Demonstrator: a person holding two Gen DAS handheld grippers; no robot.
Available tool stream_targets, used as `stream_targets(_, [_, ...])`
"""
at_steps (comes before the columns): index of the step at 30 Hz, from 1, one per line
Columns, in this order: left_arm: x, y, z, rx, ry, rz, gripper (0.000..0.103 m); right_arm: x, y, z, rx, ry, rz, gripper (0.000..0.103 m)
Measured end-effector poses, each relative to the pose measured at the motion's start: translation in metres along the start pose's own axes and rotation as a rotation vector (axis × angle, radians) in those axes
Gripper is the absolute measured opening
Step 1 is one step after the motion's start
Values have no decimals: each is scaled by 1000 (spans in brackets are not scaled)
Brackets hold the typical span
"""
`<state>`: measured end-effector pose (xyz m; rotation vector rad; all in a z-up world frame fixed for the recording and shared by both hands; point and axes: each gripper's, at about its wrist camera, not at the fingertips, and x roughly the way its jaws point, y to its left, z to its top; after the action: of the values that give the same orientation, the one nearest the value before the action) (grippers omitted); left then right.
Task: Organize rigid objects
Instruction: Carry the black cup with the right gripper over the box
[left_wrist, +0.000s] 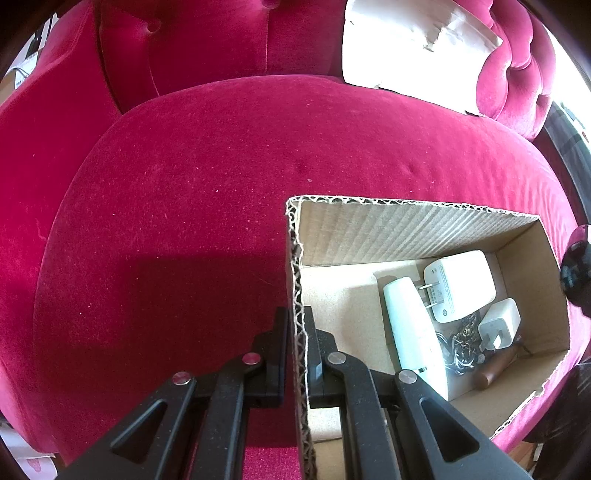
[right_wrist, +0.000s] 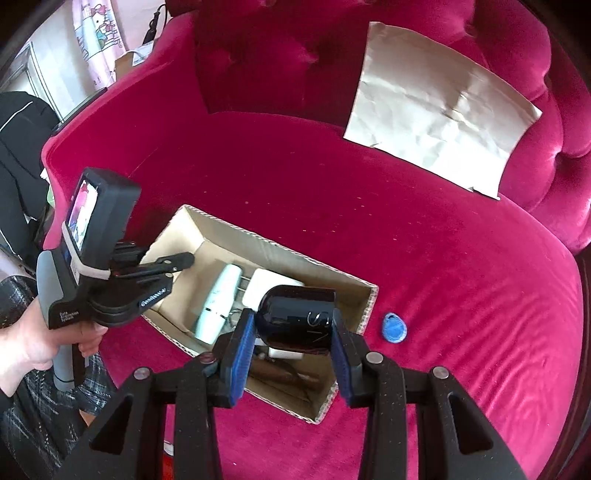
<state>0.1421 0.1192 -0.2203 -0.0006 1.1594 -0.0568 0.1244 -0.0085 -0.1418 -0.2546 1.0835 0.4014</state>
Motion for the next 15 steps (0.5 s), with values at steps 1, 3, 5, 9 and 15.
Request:
stream_targets(1, [0, 0, 0, 0, 0, 0, 6, 2, 2, 1, -3, 2, 2, 41])
stream_targets(3, [0, 0, 0, 0, 0, 0, 6, 7, 9, 2, -7, 7, 2, 41])
stream_targets(5, [0, 0, 0, 0, 0, 0, 6, 11, 14, 3, -8, 11, 9, 41])
stream_targets(9, [0, 0, 0, 0, 0, 0, 6, 19, 23, 3, -16, 18, 14, 41])
stream_targets(15, [0, 0, 0, 0, -1, 0, 6, 34, 35, 3, -8, 33, 20, 41])
